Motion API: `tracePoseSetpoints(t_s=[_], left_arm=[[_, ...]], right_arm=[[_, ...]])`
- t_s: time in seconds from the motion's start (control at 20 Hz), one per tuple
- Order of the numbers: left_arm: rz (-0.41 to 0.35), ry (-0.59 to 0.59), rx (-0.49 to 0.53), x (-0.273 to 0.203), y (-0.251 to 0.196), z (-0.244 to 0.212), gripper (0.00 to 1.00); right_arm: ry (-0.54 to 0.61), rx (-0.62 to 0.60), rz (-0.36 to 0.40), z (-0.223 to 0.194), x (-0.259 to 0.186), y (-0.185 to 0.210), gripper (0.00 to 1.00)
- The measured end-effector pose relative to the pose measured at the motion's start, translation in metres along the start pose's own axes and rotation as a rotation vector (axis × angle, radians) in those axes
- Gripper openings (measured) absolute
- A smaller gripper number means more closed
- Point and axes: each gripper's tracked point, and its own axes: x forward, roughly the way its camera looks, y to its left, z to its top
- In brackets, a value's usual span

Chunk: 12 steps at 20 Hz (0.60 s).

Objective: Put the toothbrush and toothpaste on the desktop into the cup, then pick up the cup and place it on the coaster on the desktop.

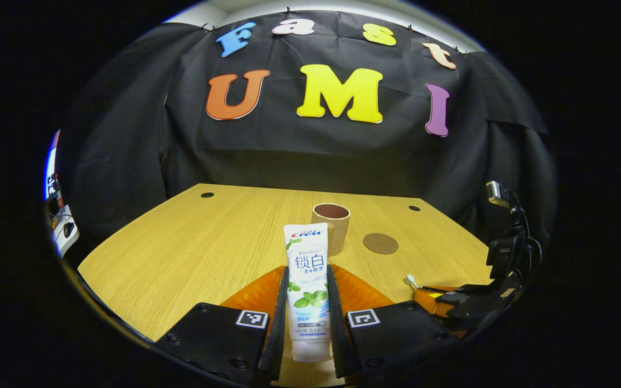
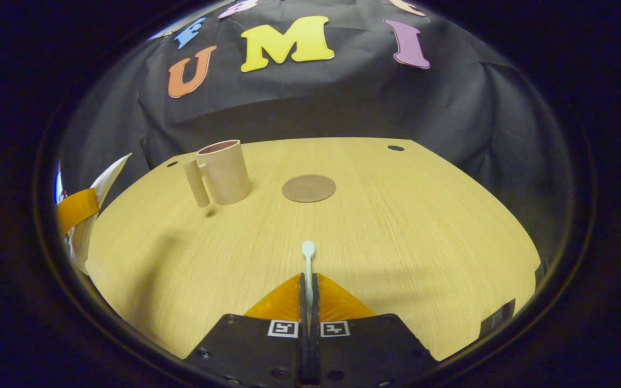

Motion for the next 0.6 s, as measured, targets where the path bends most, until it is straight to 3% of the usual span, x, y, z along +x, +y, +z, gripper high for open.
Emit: tracePoseSetpoints(t_s=[0.25, 0.3, 0.4, 0.6], left_arm=[[-0.018, -0.032, -0.022, 0.005, -0.006, 0.014, 0.39], [-0.027, -0.039, -0.037, 0.006, -0.01, 0.019, 0.43], [-0.043, -0.053, -0.048, 0.009, -0.016, 0.027, 0.39], [-0.027, -0.106, -0.005, 0.018, -0.014, 0.056, 0.43]], right_arm=[[-0.05, 0.027, 0.044, 0.016, -0.013, -0.001, 0.0], [-0.06, 0.03, 0.051, 0.019, -0.016, -0.001, 0.0], [-0.083, 0.042, 0.069, 0.025, -0.023, -0.003, 0.0], [-0.133, 0.058, 0.086, 0.04, -0.038, -0.011, 0.0]])
